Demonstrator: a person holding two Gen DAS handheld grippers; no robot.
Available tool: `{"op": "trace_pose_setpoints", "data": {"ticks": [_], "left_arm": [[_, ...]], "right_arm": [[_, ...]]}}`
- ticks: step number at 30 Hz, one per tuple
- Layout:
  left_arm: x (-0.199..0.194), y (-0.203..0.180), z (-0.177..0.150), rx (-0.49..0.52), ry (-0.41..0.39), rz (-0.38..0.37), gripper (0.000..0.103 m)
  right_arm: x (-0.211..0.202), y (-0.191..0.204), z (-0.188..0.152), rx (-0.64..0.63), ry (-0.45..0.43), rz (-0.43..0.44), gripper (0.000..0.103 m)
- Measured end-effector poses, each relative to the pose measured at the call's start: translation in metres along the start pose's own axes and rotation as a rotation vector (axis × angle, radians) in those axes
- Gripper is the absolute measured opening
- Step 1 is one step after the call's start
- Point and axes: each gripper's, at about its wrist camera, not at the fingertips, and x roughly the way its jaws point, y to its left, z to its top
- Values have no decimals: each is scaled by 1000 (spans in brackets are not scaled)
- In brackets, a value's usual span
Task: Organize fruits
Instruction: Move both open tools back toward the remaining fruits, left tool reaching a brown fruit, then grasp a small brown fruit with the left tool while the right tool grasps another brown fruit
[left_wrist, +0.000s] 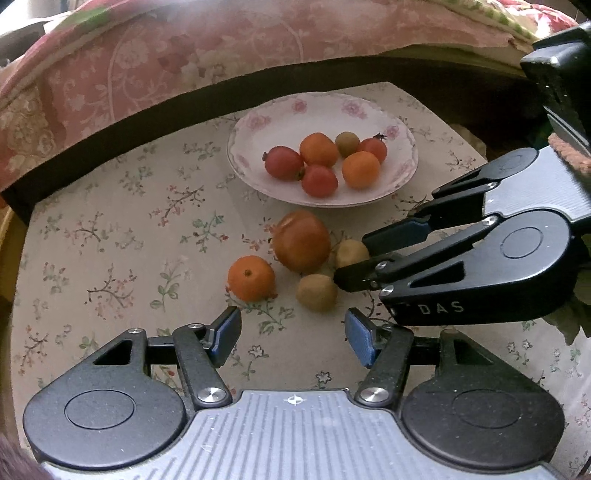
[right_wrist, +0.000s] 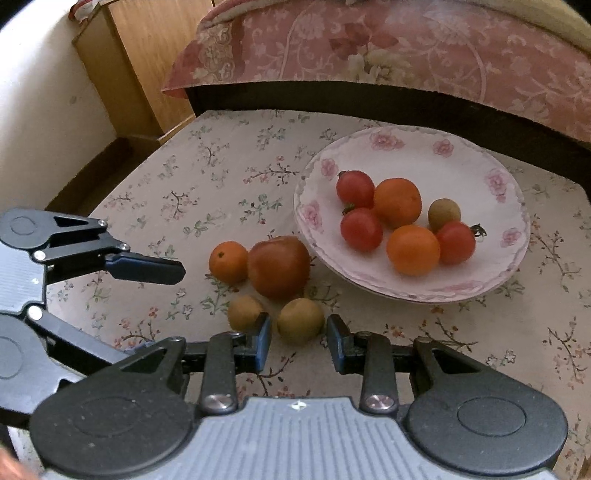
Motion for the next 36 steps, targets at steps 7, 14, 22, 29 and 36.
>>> {"op": "trace_pose_setpoints", "data": {"ticks": [7,14,22,29,36], "left_arm": [[0,5,2,-9,-5,-7,69],[-3,6,5,-11,-23,-17,70],[7,4,16,-10,-31,-27,70],[10,4,14,-3,-22,-29,71],[11,-12,12,24,-4,-69,69]], "right_arm": [[2,-4,0,10,-2,0,32],[-2,-8,-1,16,-1,-16,30],[-6,-16,-4,46,6,-22,30],[-7,-16,-5,49,6,-25,30],[-7,-16,-5,50,5,-28,30]]}}
